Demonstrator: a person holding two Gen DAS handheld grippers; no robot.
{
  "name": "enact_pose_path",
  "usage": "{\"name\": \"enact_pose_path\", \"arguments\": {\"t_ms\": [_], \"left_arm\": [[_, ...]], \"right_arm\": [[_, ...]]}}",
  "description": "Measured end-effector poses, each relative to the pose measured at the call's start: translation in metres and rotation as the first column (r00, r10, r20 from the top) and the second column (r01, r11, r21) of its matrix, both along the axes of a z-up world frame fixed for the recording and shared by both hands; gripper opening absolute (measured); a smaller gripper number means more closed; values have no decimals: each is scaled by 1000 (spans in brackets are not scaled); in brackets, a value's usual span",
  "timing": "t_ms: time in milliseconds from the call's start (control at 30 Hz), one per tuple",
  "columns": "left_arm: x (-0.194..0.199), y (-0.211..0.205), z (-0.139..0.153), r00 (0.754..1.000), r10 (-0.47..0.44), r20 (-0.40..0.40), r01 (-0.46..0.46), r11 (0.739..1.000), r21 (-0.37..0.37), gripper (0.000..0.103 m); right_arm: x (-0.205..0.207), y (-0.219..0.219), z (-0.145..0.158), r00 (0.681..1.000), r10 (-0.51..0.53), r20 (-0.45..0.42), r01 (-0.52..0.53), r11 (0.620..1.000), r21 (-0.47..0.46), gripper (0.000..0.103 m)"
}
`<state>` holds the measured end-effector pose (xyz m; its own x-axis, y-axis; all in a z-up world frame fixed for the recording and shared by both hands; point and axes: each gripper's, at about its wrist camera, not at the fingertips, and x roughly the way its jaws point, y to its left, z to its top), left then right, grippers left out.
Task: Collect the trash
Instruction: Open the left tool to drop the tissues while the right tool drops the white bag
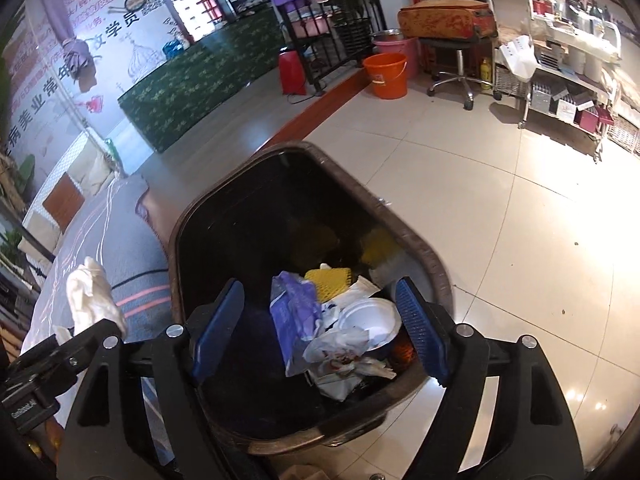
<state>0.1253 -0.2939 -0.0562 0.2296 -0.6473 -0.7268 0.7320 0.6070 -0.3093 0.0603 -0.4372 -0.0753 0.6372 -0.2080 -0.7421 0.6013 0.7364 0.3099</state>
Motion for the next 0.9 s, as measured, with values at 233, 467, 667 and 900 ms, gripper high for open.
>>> {"name": "enact_pose_path", "arguments": {"t_ms": [233, 467, 667, 900], "left_arm": [[-1, -23, -5, 999, -37, 11, 37, 999, 20, 39], [2, -46, -15, 997, -76, -1, 76, 995, 59, 40], [2, -59, -23, 995, -99, -19, 100, 991, 91, 50], [-2, -57, -23, 995, -103, 13, 102, 990, 99, 77]], "right_arm": [[-11, -12, 2, 999, -42, 0, 42, 999, -24, 78], [-20, -23, 6, 997, -77, 7, 77, 996, -43, 78], [-22, -29, 3, 996, -93, 8, 93, 995, -34, 78], [-22, -26, 5, 995, -101, 8, 101, 994, -38, 80]]}}
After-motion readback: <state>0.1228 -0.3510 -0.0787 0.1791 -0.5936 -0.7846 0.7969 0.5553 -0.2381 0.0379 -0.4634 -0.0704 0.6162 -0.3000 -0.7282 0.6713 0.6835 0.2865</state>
